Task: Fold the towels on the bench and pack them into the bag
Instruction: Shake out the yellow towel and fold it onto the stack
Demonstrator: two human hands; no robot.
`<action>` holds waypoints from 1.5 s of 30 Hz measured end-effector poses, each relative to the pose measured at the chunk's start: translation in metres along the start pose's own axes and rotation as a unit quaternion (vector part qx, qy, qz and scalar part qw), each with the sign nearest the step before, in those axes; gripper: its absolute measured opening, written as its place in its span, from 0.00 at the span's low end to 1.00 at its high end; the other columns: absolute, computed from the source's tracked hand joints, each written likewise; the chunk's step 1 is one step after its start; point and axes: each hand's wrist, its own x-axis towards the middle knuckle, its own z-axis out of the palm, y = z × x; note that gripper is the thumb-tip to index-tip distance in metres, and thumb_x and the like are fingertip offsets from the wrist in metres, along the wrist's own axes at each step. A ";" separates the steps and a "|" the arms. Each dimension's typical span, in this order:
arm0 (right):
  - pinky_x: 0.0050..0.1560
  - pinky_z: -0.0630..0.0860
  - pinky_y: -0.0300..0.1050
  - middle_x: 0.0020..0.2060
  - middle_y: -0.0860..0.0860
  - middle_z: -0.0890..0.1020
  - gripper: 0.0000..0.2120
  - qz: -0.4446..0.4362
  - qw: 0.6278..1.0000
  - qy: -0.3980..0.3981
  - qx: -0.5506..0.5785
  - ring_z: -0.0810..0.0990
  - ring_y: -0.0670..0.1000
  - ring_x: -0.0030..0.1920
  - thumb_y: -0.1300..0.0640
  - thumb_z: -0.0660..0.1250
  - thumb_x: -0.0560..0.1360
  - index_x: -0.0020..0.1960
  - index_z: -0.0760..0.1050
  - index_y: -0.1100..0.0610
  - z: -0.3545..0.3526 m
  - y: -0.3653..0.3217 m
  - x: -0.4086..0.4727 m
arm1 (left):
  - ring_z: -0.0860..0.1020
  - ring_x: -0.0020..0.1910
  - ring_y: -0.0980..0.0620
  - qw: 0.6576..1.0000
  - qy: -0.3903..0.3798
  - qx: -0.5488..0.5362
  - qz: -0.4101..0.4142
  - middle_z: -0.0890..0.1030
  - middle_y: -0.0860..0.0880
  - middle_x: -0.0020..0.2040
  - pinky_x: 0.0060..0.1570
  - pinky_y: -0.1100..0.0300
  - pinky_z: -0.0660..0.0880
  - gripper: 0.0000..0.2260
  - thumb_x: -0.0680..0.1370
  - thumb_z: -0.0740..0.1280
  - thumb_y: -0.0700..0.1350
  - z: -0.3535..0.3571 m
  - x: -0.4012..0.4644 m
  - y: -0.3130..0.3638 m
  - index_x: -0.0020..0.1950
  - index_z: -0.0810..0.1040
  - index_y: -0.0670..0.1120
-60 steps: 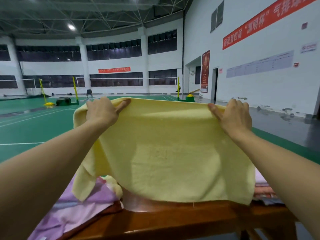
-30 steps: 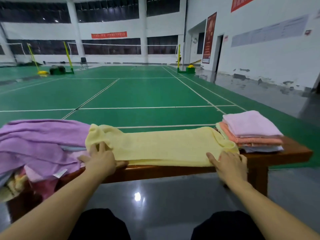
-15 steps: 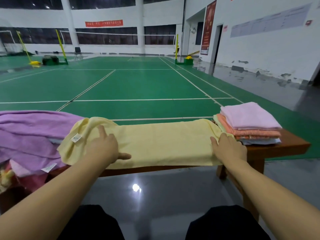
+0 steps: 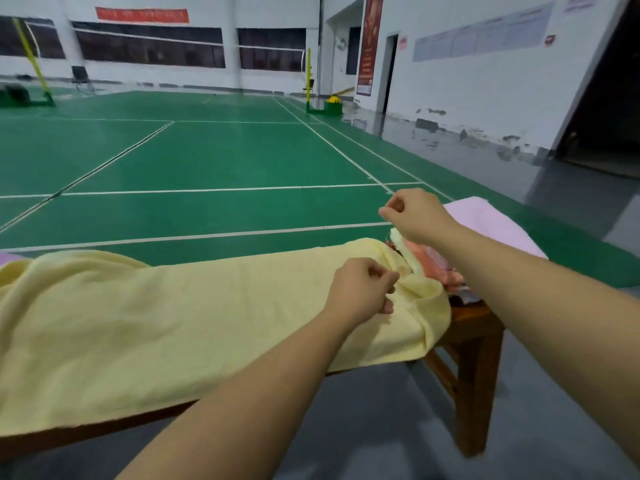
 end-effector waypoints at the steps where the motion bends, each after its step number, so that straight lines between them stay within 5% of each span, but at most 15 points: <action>1: 0.55 0.76 0.48 0.48 0.49 0.81 0.11 0.005 1.000 -0.017 -0.001 0.78 0.52 0.51 0.49 0.67 0.81 0.55 0.80 0.56 0.001 -0.001 0.012 | 0.85 0.33 0.45 0.999 0.001 -0.034 -0.012 0.85 0.45 0.39 0.44 0.46 0.84 0.09 0.80 0.70 0.46 0.008 0.013 0.004 0.42 0.80 0.44; 6: 0.58 0.78 0.51 0.53 0.55 0.85 0.15 0.028 0.991 -0.132 -0.019 0.82 0.56 0.53 0.47 0.69 0.79 0.54 0.82 0.59 0.031 0.004 0.055 | 0.83 0.32 0.50 0.998 0.008 0.044 -0.034 0.83 0.47 0.28 0.42 0.55 0.81 0.16 0.79 0.68 0.54 0.036 0.062 -0.008 0.35 0.80 0.46; 10: 0.43 0.76 0.46 0.36 0.59 0.82 0.23 0.077 0.983 -0.156 -0.058 0.79 0.58 0.37 0.41 0.67 0.79 0.43 0.79 0.62 0.061 0.018 0.078 | 0.83 0.38 0.46 0.990 0.054 0.116 -0.063 0.84 0.48 0.34 0.40 0.55 0.79 0.22 0.73 0.65 0.66 0.052 0.072 -0.016 0.42 0.83 0.47; 14: 0.30 0.66 0.43 0.30 0.53 0.74 0.23 0.109 0.976 -0.149 -0.115 0.73 0.52 0.30 0.41 0.69 0.78 0.36 0.69 0.58 0.073 0.019 0.082 | 0.84 0.31 0.46 0.991 0.028 0.087 -0.096 0.83 0.47 0.30 0.38 0.54 0.82 0.14 0.73 0.69 0.58 0.046 0.081 -0.012 0.42 0.81 0.46; 18: 0.32 0.69 0.44 0.33 0.52 0.77 0.21 0.123 0.968 -0.172 -0.133 0.76 0.53 0.32 0.42 0.72 0.75 0.39 0.71 0.58 0.074 0.017 0.080 | 0.83 0.33 0.47 0.987 0.009 0.147 -0.068 0.82 0.47 0.28 0.34 0.57 0.78 0.07 0.73 0.68 0.48 0.043 0.082 -0.014 0.39 0.80 0.45; 22: 0.38 0.74 0.44 0.38 0.53 0.83 0.22 0.115 0.974 -0.179 -0.081 0.79 0.55 0.36 0.39 0.71 0.75 0.48 0.80 0.60 0.073 0.019 0.080 | 0.83 0.34 0.51 0.991 -0.035 0.123 -0.050 0.83 0.50 0.28 0.45 0.53 0.81 0.09 0.76 0.64 0.44 0.037 0.078 -0.019 0.39 0.81 0.45; 26: 0.44 0.72 0.46 0.44 0.56 0.79 0.26 0.154 0.977 -0.142 0.027 0.77 0.55 0.41 0.39 0.61 0.81 0.59 0.76 0.63 0.065 0.017 0.072 | 0.78 0.25 0.55 0.999 -0.032 0.017 -0.029 0.83 0.47 0.32 0.37 0.59 0.77 0.07 0.83 0.61 0.51 0.027 0.063 -0.019 0.50 0.74 0.50; 29: 0.48 0.74 0.50 0.48 0.58 0.81 0.29 0.213 0.956 -0.109 0.168 0.77 0.56 0.43 0.42 0.60 0.83 0.63 0.71 0.69 0.064 0.018 0.073 | 0.79 0.30 0.50 0.991 0.013 -0.128 -0.042 0.84 0.44 0.40 0.40 0.56 0.78 0.06 0.82 0.65 0.49 0.019 0.060 -0.025 0.48 0.74 0.48; 32: 0.46 0.78 0.53 0.40 0.57 0.80 0.23 0.246 0.918 -0.114 0.289 0.79 0.56 0.39 0.44 0.65 0.81 0.53 0.75 0.67 0.065 0.016 0.073 | 0.80 0.41 0.46 0.928 0.010 -0.354 -0.114 0.82 0.41 0.47 0.41 0.53 0.80 0.03 0.82 0.67 0.41 0.004 0.055 -0.025 0.54 0.74 0.44; 35: 0.44 0.81 0.52 0.40 0.56 0.83 0.18 0.261 0.891 -0.136 0.345 0.82 0.56 0.39 0.47 0.68 0.81 0.53 0.75 0.64 0.064 0.006 0.067 | 0.82 0.45 0.43 0.885 0.007 -0.444 -0.144 0.82 0.38 0.52 0.50 0.45 0.81 0.09 0.82 0.64 0.37 -0.009 0.053 -0.026 0.61 0.72 0.45; 40: 0.53 0.82 0.58 0.51 0.59 0.85 0.16 0.279 0.875 -0.190 0.347 0.85 0.57 0.47 0.53 0.72 0.78 0.58 0.76 0.64 0.066 -0.004 0.063 | 0.81 0.39 0.46 0.923 -0.011 -0.347 -0.165 0.82 0.41 0.47 0.44 0.50 0.80 0.07 0.84 0.61 0.47 -0.033 0.037 -0.017 0.56 0.77 0.47; 43: 0.58 0.81 0.56 0.51 0.57 0.86 0.12 0.300 0.847 -0.240 0.367 0.85 0.56 0.49 0.56 0.72 0.77 0.57 0.78 0.62 0.061 -0.007 0.061 | 0.84 0.48 0.46 0.960 -0.041 -0.229 -0.159 0.85 0.46 0.51 0.53 0.45 0.82 0.24 0.76 0.68 0.66 -0.042 0.029 -0.020 0.57 0.79 0.46; 45: 0.58 0.80 0.57 0.54 0.58 0.85 0.15 0.318 0.821 -0.272 0.388 0.85 0.57 0.54 0.57 0.72 0.77 0.61 0.78 0.62 0.056 -0.008 0.059 | 0.83 0.50 0.48 0.980 -0.051 -0.127 -0.146 0.83 0.48 0.52 0.51 0.50 0.82 0.28 0.70 0.72 0.68 -0.049 0.023 -0.021 0.60 0.77 0.50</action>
